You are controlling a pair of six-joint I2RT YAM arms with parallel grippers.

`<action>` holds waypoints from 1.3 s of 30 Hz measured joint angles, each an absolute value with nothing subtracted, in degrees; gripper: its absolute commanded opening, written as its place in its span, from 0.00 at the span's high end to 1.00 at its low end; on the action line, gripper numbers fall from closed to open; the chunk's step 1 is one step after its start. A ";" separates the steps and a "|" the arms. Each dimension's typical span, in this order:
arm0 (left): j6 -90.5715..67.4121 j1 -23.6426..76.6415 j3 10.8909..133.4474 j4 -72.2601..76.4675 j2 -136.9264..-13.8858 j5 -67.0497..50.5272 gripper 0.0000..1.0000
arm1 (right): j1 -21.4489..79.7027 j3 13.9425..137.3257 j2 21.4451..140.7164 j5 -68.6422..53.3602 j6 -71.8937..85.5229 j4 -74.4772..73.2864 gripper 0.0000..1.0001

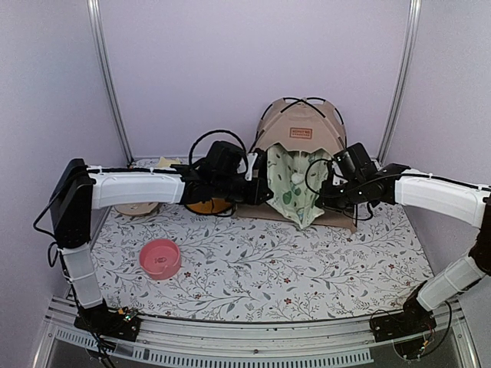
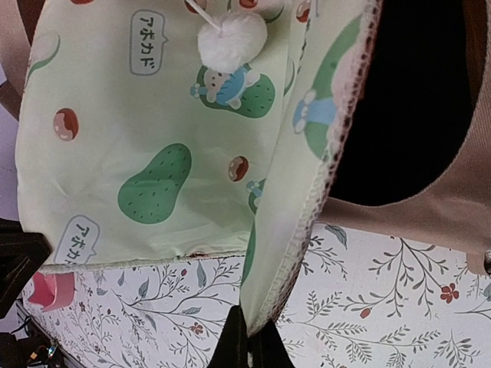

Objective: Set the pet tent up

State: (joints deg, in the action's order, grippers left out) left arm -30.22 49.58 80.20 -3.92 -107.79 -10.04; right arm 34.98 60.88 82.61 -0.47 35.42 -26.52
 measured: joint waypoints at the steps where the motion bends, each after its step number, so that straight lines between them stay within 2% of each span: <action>1: -30.39 49.10 81.06 -4.03 -108.57 -10.37 0.94 | 34.72 61.32 83.20 -0.71 35.03 -26.52 0.98; 6: -31.59 47.44 82.83 -4.21 -110.39 -11.75 0.93 | 33.93 63.20 84.90 -1.10 33.74 -26.06 0.94; 21: -33.52 44.80 89.12 -4.23 -117.32 -12.88 0.93 | 30.17 66.98 89.60 -1.78 31.24 -23.90 0.94; 39: -34.35 44.21 94.72 -2.44 -118.52 -11.84 0.93 | 30.20 68.99 91.13 -0.03 30.79 -21.37 0.94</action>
